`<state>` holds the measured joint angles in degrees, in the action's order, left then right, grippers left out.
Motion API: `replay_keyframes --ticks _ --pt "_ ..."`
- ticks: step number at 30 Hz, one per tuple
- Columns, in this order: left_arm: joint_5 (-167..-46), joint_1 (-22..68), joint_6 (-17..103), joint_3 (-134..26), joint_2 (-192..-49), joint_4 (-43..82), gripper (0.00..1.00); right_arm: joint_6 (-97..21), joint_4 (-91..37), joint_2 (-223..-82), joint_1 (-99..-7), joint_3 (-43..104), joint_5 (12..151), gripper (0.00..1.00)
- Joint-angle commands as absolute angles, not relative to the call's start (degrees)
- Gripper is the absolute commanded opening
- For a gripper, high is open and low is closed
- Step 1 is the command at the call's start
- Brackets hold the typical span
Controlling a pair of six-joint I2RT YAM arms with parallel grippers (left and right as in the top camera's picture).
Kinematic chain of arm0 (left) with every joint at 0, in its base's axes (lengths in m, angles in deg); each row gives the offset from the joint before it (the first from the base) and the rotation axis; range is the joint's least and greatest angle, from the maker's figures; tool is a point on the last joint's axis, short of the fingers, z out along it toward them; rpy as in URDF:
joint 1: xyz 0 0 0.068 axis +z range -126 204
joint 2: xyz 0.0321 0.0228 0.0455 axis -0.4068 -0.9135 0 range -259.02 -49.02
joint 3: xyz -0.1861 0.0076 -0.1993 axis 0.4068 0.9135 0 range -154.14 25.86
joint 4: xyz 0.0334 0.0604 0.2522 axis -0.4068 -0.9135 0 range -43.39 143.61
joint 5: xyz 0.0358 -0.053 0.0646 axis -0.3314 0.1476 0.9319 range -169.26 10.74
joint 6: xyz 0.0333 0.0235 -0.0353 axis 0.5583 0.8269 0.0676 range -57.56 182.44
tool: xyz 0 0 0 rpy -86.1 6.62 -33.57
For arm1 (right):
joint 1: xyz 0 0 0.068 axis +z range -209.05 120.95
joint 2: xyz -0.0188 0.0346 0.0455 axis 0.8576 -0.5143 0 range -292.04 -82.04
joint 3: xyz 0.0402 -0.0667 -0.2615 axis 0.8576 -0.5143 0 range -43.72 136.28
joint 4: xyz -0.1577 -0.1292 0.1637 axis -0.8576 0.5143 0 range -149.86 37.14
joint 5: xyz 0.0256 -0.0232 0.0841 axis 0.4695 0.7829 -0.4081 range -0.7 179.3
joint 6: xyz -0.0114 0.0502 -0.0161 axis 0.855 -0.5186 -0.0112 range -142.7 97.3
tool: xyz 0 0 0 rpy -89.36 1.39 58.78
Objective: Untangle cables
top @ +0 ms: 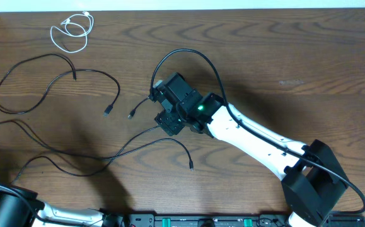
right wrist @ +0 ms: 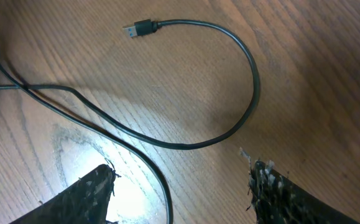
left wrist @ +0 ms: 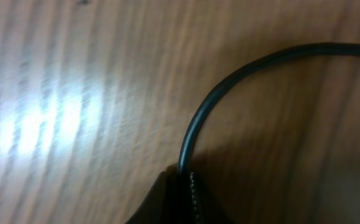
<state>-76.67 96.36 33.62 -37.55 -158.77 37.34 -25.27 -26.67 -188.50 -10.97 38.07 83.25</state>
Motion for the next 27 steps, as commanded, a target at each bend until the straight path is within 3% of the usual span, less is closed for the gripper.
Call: replay_keyframes --ticks 1,13,14,17,19,21,27 --pt "-78.90 96.30 37.05 -40.33 -160.22 37.01 0.08 -25.47 -26.67 -188.54 -10.95 38.99 82.90 0.67" --pt "-78.88 96.19 39.58 -46.08 -160.17 37.08 0.09 -25.88 -26.67 -188.54 -10.95 38.99 82.88 0.66" --pt "-78.88 96.19 39.74 -46.39 -160.17 37.10 0.17 -25.88 -26.67 -188.54 -10.95 38.99 82.88 0.66" --pt "-78.90 96.19 39.74 -46.69 -160.17 37.89 0.61 -25.88 -26.67 -188.54 -10.95 38.99 82.88 0.67" --pt "-78.95 96.19 39.74 -46.71 -160.17 37.86 0.74 -25.88 -26.67 -188.54 -10.95 38.99 82.88 0.67" --pt "-81.18 96.19 40.48 -46.71 -160.13 37.89 0.82 -25.88 -26.67 -188.54 -10.95 38.99 82.88 0.68" --pt "-92.72 95.77 41.01 -48.79 -157.20 37.64 0.82 -29.29 -26.73 -188.54 -11.06 39.01 82.90 0.72"
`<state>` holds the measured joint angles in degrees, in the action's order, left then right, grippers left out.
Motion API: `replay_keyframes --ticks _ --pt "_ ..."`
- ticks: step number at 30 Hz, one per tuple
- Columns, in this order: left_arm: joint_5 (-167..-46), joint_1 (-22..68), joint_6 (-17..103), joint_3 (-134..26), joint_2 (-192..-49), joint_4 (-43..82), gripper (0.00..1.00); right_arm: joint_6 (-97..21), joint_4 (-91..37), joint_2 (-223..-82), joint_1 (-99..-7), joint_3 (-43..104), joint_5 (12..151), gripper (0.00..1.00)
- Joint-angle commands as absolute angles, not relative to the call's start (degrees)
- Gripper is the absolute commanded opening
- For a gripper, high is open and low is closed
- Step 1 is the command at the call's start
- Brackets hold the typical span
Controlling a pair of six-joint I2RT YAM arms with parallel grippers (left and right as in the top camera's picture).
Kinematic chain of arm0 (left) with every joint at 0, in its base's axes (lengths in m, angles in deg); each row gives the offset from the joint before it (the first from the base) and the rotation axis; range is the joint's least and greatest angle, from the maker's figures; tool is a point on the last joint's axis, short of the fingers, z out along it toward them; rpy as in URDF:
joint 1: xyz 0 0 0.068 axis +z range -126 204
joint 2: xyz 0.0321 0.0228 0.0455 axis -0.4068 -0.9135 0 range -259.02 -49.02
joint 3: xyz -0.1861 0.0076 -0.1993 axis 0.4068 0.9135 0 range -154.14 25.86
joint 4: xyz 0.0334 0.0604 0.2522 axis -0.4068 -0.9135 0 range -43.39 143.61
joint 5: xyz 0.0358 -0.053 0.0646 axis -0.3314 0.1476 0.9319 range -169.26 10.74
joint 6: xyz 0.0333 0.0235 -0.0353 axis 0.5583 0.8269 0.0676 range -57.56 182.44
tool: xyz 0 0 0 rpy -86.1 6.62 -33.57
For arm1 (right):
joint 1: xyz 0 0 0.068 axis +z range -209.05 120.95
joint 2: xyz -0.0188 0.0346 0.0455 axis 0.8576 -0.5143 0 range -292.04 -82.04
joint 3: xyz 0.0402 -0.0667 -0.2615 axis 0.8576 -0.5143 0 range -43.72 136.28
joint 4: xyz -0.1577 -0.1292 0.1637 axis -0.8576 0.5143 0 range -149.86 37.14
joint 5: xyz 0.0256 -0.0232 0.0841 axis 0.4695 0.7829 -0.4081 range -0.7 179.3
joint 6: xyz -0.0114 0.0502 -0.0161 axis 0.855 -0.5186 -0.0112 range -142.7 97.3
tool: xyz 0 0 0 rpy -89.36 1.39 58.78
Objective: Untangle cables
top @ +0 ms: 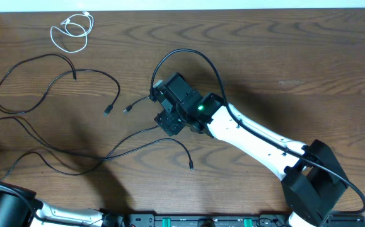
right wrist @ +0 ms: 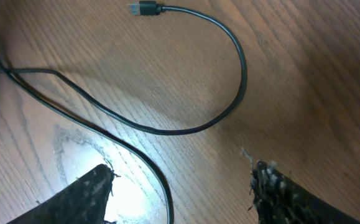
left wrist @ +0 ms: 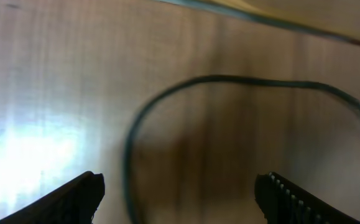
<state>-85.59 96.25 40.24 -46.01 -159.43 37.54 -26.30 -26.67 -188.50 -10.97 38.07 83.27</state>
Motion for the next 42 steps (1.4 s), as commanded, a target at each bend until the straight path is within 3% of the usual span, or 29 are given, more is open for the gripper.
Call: replay_keyframes --ticks 1,7,10,17,23,31,36,42 --pt "-94.22 95.31 40.13 -49.34 -156.06 37.58 0.82 -30.21 -26.89 -188.54 -11.28 39.04 82.90 0.75" --pt "-94.75 90.22 33.92 -49.93 -148.65 36.33 0.83 -33.95 -26.36 -188.32 -13.90 40.02 82.86 0.84" --pt "-98.09 85.24 32.92 -49.93 -145.83 33.99 0.83 -34.12 -25.71 -187.49 -15.78 40.41 82.88 0.99" --pt "-117.26 69.52 32.79 -49.93 -144.41 25.80 0.88 -36.39 -22.69 -181.46 -24.04 40.72 82.97 0.99" --pt "-117.59 56.12 35.02 -49.93 -139.89 23.37 0.88 -36.39 -14.62 -171.52 -35.32 40.72 86.38 0.99" --pt "-110.22 43.01 43.52 -49.93 -120.04 16.38 0.89 -35.87 -2.06 -156.83 -51.30 40.63 86.36 0.99" --pt "-109.63 36.65 49.84 -49.90 -107.52 10.08 0.90 -33.92 0.46 -148.15 -53.44 40.41 86.38 0.99" --pt "-109.63 35.45 49.97 -49.93 -97.01 4.05 0.91 -33.66 -0.35 -137.27 -53.05 36.37 86.49 0.99"
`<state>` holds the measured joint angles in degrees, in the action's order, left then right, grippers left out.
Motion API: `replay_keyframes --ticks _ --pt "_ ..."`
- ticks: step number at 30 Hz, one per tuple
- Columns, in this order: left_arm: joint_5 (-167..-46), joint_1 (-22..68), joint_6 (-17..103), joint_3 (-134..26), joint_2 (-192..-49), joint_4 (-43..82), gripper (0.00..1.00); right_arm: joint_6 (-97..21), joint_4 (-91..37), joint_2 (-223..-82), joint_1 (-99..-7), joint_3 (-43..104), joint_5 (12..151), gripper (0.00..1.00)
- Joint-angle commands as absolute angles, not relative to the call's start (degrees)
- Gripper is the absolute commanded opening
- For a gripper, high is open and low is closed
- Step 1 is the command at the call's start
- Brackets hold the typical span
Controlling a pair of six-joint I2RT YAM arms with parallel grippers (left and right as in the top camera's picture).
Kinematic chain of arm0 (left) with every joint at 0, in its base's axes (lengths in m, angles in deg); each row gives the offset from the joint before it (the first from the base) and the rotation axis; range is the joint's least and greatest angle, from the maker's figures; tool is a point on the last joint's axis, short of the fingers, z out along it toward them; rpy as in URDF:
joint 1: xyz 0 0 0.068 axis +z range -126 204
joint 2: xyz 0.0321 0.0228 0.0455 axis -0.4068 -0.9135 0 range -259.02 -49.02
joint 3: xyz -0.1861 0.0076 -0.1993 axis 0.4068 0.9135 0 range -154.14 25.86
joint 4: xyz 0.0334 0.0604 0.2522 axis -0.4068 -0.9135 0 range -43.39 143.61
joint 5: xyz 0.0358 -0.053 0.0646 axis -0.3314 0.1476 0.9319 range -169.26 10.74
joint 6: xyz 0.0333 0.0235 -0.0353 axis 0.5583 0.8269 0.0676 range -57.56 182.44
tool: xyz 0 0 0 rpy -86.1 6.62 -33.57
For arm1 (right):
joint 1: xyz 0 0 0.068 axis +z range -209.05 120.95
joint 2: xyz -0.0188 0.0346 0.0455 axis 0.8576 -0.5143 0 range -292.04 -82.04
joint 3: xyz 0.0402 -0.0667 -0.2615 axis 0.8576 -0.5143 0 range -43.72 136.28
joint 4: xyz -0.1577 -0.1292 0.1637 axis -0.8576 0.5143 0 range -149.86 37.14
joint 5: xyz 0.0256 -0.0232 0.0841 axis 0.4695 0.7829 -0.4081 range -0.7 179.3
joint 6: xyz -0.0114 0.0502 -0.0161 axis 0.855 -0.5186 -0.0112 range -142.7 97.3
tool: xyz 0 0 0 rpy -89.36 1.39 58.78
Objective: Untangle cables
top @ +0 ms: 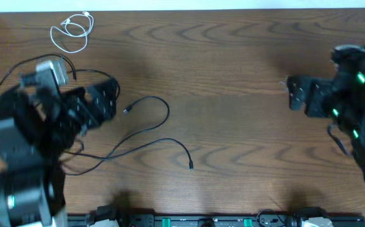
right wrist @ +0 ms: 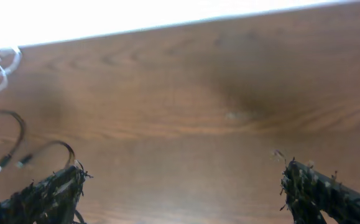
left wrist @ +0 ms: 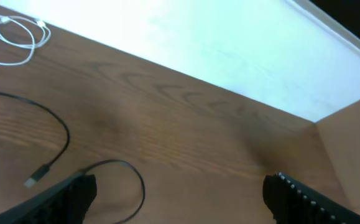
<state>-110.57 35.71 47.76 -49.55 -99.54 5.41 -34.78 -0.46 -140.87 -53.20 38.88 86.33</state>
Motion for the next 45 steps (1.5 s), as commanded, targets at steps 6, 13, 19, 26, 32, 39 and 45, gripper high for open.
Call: replay_keyframes --ticks 6,13,19,26,32,39,45 --pt "-109.66 35.45 49.95 -49.90 -91.06 -1.35 0.98 -33.38 -5.82 -124.98 -53.05 23.96 86.75 0.99" --pt "-109.63 35.45 49.95 -49.90 -90.06 -4.43 0.98 -33.36 -10.41 -120.22 -53.05 16.22 86.79 0.99" --pt "-109.66 35.45 49.97 -49.90 -90.06 -4.45 0.98 -33.36 -10.54 -121.07 -53.05 15.67 86.79 0.99" --pt "-109.63 35.42 49.97 -49.90 -90.06 -4.45 0.98 -33.36 -5.38 -121.11 -53.05 15.67 86.79 0.99" --pt "-109.66 35.42 49.97 -49.90 -90.06 -4.45 0.98 -33.36 2.25 -121.11 -53.05 15.67 86.79 0.99" --pt "-109.63 35.42 49.97 -49.90 -90.06 -4.45 0.98 -33.36 9.99 -121.11 -53.05 15.67 86.77 0.99" --pt "-109.66 35.45 49.95 -49.90 -90.06 -4.45 0.98 -33.36 13.99 -121.11 -53.05 15.67 86.79 0.99"
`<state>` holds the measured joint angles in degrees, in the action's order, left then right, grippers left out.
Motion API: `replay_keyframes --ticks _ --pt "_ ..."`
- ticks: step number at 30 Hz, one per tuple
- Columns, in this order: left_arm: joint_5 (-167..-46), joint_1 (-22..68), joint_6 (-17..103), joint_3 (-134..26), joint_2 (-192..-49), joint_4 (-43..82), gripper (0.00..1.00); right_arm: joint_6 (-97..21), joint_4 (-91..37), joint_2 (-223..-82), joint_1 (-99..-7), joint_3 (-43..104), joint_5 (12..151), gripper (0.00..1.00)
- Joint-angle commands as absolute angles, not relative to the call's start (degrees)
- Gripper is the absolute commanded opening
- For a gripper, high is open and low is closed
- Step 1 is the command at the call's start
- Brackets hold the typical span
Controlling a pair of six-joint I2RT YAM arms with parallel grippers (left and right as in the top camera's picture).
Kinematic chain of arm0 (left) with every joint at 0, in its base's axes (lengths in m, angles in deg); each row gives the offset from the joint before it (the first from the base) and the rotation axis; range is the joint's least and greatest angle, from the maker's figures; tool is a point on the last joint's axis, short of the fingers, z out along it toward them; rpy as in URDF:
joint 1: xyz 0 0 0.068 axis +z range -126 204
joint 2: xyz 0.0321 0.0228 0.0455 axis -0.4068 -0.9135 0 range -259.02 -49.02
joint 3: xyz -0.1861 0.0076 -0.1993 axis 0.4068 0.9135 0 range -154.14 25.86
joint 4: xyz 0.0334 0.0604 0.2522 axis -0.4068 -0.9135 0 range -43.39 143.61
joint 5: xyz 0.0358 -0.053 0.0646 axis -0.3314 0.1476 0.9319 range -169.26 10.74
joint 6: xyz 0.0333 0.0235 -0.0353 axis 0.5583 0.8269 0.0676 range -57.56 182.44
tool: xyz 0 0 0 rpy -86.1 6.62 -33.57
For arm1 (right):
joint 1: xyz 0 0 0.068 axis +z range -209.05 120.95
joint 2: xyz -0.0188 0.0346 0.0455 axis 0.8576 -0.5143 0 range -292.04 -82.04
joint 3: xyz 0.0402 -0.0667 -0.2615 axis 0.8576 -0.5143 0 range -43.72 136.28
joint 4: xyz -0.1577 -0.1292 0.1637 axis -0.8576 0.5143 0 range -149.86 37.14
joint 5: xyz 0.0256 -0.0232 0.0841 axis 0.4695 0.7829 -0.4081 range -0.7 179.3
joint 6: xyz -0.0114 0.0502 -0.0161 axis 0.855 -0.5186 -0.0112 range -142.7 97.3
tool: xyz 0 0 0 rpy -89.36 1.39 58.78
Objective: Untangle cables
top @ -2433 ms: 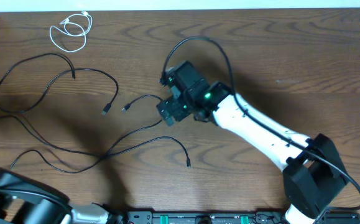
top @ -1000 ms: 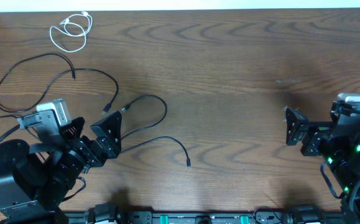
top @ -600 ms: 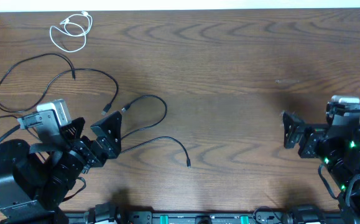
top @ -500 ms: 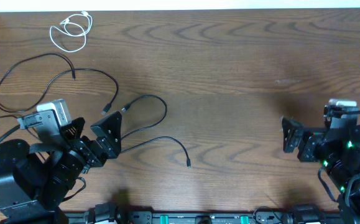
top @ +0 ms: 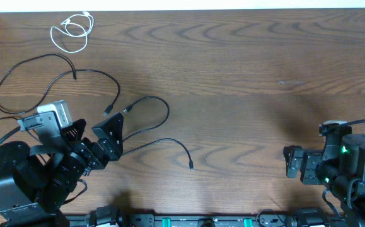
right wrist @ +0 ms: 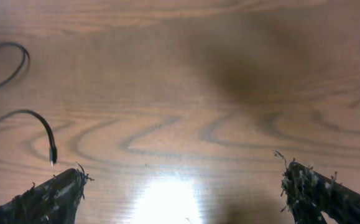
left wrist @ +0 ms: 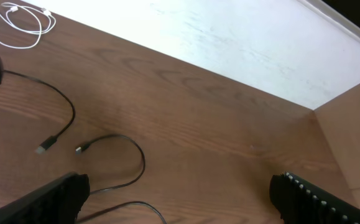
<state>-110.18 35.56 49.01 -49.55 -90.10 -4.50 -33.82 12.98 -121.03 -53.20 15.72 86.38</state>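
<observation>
Black cables lie spread over the left half of the wooden table. One black cable (top: 50,79) loops at the far left and ends in a plug (top: 108,110). A second black cable (top: 154,104) curls beside it, with its plug (left wrist: 80,148) close to the first. A third black cable (top: 169,143) ends near the table's middle (right wrist: 52,152). A white cable (top: 72,31) lies coiled at the back left. My left gripper (left wrist: 180,202) is open at the front left, nothing between its fingers. My right gripper (right wrist: 183,199) is open at the front right, far from the cables.
A white wall (left wrist: 229,43) runs along the table's back edge. The wooden table (top: 264,75) stretches to the right. A black rail with green parts (top: 188,221) lies along the front edge.
My left arm has drawn back from the cables to the front left corner. My right arm has moved from the back right to the front right. The cables lie as they were.
At first my right gripper was open low over the cables at mid-table and my left was shut on a black cable. Then the left was open. Later both arms were apart, left and right, with the cables lying separate. Now both rest at the front.
</observation>
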Motion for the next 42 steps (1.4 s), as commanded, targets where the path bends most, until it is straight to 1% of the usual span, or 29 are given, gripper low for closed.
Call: replay_keyframes --ticks 1,5,8,12,17,24,27,30,34,37,42 --pt "-109.63 35.45 49.95 -49.90 -90.06 -4.45 0.98 -33.36 15.04 -121.11 -53.05 15.67 86.79 0.99" --pt "-109.63 35.45 49.97 -49.90 -90.06 -4.45 0.98 -33.33 15.01 -121.11 -53.07 15.67 88.17 0.99" --pt "-109.63 35.45 49.97 -49.90 -90.06 -4.45 0.98 -33.14 12.74 -121.09 -53.07 15.28 88.89 0.99" --pt "-109.63 35.45 49.95 -49.90 -90.06 -4.45 0.98 -27.70 7.71 -120.33 -53.92 13.60 88.65 0.99" --pt "-109.63 35.42 49.97 -49.90 -90.06 -4.45 0.98 -19.85 -7.04 -114.75 -54.45 3.93 88.28 0.99" --pt "-109.66 35.45 49.97 -49.90 -90.06 -4.45 0.98 -11.08 -31.02 -101.70 -52.26 -14.78 88.74 0.99" --pt "-109.63 35.42 49.97 -49.90 -90.06 -4.45 0.98 -10.87 -39.50 -97.18 -52.35 -21.88 90.77 0.99" --pt "-109.63 35.45 49.95 -49.90 -90.06 -4.45 0.98 -13.42 -47.02 -92.98 -52.90 -28.63 92.10 0.99" --pt "-109.66 35.42 49.95 -49.90 -90.06 -4.45 0.98 -14.54 -54.08 -88.76 -53.44 -35.39 92.85 0.99" --pt "-109.66 35.45 49.95 -49.90 -90.06 -4.45 0.98 -15.54 -56.52 -86.23 -53.95 -39.08 93.68 0.99" --pt "-109.66 35.45 49.97 -49.90 -90.06 -4.45 0.98 -18.65 -57.11 -83.61 -55.04 -42.51 93.90 0.99"
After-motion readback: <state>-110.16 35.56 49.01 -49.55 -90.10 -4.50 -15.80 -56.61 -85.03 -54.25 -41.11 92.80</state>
